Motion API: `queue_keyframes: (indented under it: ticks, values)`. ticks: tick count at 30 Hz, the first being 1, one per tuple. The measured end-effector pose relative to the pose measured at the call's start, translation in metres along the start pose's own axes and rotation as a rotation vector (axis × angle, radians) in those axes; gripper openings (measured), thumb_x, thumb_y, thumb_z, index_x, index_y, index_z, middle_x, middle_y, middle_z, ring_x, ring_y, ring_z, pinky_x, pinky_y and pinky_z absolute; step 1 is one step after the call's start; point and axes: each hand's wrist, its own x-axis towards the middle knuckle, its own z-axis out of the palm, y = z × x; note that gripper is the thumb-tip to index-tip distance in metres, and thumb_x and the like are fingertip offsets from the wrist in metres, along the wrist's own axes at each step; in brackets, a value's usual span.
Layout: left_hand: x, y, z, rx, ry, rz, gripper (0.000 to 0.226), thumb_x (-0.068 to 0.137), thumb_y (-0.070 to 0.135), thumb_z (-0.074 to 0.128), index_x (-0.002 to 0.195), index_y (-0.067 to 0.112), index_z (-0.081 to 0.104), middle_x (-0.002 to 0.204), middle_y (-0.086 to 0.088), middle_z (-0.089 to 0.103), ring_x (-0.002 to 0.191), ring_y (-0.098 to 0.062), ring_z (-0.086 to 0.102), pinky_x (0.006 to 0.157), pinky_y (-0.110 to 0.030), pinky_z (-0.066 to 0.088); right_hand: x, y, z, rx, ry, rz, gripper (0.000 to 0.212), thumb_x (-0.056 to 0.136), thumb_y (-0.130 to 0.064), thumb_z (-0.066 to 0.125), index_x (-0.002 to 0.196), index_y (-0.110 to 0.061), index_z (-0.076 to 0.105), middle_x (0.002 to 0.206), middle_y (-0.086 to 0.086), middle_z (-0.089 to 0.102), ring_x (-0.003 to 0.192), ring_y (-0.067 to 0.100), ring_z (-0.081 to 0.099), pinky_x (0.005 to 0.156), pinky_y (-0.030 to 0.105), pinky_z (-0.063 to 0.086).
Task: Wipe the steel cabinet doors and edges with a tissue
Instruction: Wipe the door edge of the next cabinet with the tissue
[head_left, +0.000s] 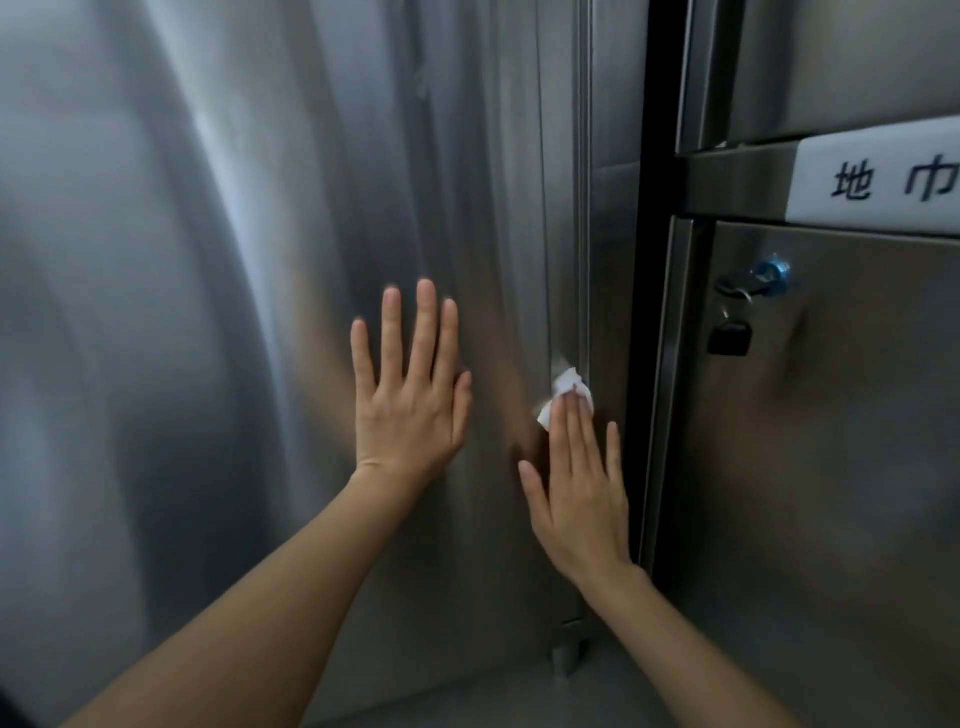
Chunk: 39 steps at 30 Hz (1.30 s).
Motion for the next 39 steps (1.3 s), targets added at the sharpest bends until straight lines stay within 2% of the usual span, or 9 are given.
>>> queue_keyframes:
  ticks: [5,8,13,17,20,26,32,37,39]
  values:
    - [0.001,0.0,-0.001,-0.024,0.015,0.0,0.064,0.105,0.038,0.024,0.157,0.009,0.003,0.163,-0.014,0.008,0.149,-0.04,0.008,0.121,-0.054,-0.003,0.083,-0.019,-0.03,0.037,0.094,0.006,0.069,0.105,-0.048,0.015,0.158,-0.004,0.009,0.165,0.008,0.002,0.154,0.018,0.003,0.125,0.041,-0.001]
    - [0.001,0.001,-0.001,-0.026,0.036,0.003,0.063,0.105,0.038,0.025,0.157,0.009,0.005,0.162,-0.013,0.006,0.149,-0.04,0.01,0.121,-0.053,-0.003,0.083,-0.011,-0.021,0.008,0.115,-0.036,0.067,0.106,-0.047,0.016,0.157,-0.005,0.008,0.165,0.01,0.004,0.154,0.02,0.005,0.125,0.042,0.002]
    - [0.0,0.001,-0.001,-0.005,0.018,-0.005,0.064,0.105,0.039,0.024,0.157,0.01,0.001,0.164,-0.015,0.012,0.15,-0.039,0.007,0.121,-0.053,-0.006,-0.026,0.011,0.017,-0.071,-0.028,-0.046,0.07,0.106,-0.05,0.02,0.157,-0.003,0.009,0.164,0.013,0.009,0.153,0.021,0.007,0.122,0.046,0.017]
    - [0.002,0.001,-0.001,-0.016,0.011,-0.006,0.064,0.105,0.039,0.025,0.157,0.009,0.002,0.163,-0.016,0.015,0.149,-0.04,0.01,0.12,-0.053,-0.003,0.057,-0.008,-0.013,0.003,0.088,-0.032,0.07,0.105,-0.049,0.019,0.156,-0.003,0.008,0.165,0.012,0.006,0.153,0.021,0.005,0.125,0.039,0.001]
    - [0.001,0.002,-0.001,-0.005,0.012,-0.01,0.065,0.105,0.039,0.025,0.157,0.009,0.002,0.163,-0.016,0.015,0.149,-0.04,0.009,0.12,-0.053,-0.003,0.093,-0.013,-0.021,0.036,0.153,-0.023,0.069,0.105,-0.046,0.021,0.156,-0.001,0.011,0.165,0.014,0.008,0.153,0.023,0.008,0.125,0.04,0.001]
    - [0.001,0.002,0.0,0.023,0.004,-0.004,0.064,0.105,0.038,0.022,0.157,0.009,0.001,0.163,-0.017,0.012,0.149,-0.04,0.007,0.12,-0.052,-0.008,-0.042,0.008,0.023,0.012,-0.014,0.005,0.064,0.106,-0.041,0.027,0.156,-0.002,0.016,0.164,0.013,0.017,0.152,0.022,0.015,0.122,0.049,0.018]
    - [0.002,0.001,-0.001,0.021,0.01,-0.004,0.064,0.105,0.039,0.024,0.158,0.008,0.005,0.163,-0.017,0.015,0.149,-0.04,0.011,0.12,-0.052,-0.006,0.074,-0.011,-0.016,0.078,0.132,-0.01,0.064,0.106,-0.04,0.024,0.156,-0.003,0.014,0.163,0.006,0.003,0.152,0.016,0.003,0.124,0.04,-0.002]
    - [0.001,0.002,-0.003,-0.002,-0.001,-0.009,0.066,0.104,0.038,0.027,0.158,0.01,0.001,0.164,-0.016,0.014,0.149,-0.039,0.009,0.12,-0.052,-0.005,-0.014,-0.003,0.016,0.021,0.041,0.047,0.066,0.103,-0.039,0.035,0.154,0.0,0.021,0.162,0.015,0.021,0.151,0.024,0.019,0.122,0.048,0.02]
    - [0.002,0.001,-0.006,-0.024,-0.005,-0.013,0.065,0.104,0.038,0.028,0.158,0.011,0.003,0.164,-0.016,0.014,0.15,-0.039,0.01,0.12,-0.052,-0.003,-0.034,-0.002,0.024,0.003,-0.005,0.066,0.067,0.103,-0.04,0.034,0.155,0.0,0.018,0.162,0.015,0.02,0.151,0.024,0.02,0.121,0.048,0.022]
